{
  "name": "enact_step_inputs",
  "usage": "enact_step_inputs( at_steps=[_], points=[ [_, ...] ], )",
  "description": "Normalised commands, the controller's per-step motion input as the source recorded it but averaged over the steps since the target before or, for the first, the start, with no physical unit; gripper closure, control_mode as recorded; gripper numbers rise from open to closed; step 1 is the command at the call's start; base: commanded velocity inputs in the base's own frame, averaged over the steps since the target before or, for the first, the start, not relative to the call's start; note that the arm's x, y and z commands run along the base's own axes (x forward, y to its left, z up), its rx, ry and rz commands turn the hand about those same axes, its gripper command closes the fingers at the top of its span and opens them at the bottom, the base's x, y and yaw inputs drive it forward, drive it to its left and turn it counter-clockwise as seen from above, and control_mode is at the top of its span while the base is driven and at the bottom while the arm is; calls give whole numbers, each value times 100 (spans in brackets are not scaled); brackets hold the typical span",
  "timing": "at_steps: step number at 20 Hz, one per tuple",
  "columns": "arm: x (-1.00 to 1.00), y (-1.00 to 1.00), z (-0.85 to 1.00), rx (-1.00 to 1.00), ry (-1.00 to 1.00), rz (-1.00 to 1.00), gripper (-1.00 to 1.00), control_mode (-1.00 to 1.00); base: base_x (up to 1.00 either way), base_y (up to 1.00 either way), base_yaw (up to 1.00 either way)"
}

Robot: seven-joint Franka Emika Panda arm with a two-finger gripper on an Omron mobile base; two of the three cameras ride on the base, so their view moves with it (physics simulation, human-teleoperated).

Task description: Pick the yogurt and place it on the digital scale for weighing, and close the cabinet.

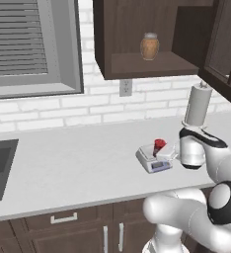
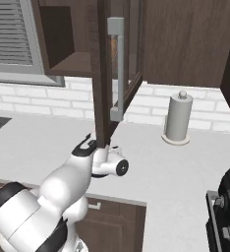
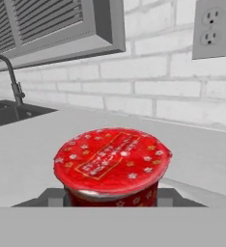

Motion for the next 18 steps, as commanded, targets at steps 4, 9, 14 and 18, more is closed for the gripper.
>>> enact_step_inputs(
  at_steps=[4, 9, 14, 18],
  points=[
    [18, 0, -11, 0, 0, 0, 100, -100, 0, 0, 0],
    [11, 0, -4, 0, 0, 0, 100, -100, 0, 0, 0],
    [0, 6, -7, 0, -6, 0, -100, -100, 0, 0, 0],
    [0, 5, 0, 0, -8, 0, -100, -100, 0, 0, 0]
  ],
)
